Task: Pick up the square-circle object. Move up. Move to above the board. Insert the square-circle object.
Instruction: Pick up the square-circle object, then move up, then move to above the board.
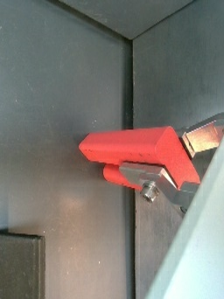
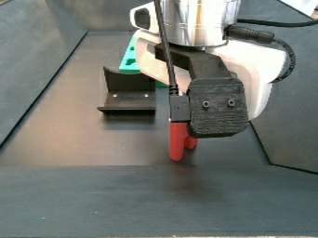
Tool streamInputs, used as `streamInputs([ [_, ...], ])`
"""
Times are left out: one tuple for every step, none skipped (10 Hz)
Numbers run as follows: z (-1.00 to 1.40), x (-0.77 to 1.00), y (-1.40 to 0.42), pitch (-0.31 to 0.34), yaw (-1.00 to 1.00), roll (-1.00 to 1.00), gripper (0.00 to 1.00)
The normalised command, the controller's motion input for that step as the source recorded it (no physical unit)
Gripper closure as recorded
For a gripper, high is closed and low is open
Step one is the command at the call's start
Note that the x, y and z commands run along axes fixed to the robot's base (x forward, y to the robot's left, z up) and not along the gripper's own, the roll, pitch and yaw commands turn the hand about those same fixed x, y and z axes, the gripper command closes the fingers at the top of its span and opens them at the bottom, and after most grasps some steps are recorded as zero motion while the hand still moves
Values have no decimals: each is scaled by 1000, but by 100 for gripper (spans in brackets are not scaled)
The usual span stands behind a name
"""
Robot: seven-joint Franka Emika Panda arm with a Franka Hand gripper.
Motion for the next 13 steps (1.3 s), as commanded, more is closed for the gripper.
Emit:
streamInputs([
  [0,0,0,0,0,0,100],
  [0,0,0,0,0,0,100],
  [833,0,0,0,0,0,100],
  [823,-30,-6,10,34,-5,100],
  [734,-60,-13,24,29,3,100],
  [555,-47,-10,33,14,33,100],
  [453,-38,-11,40,8,48,100],
  [246,-30,-8,61,6,72,100],
  [1000,320,50,-363,-82,144,100],
  [1000,327,50,-334,-76,145,100],
  [1000,297,45,-247,-69,126,100],
  [1000,277,43,-160,-60,113,100],
  [1000,266,42,-76,-49,97,100],
])
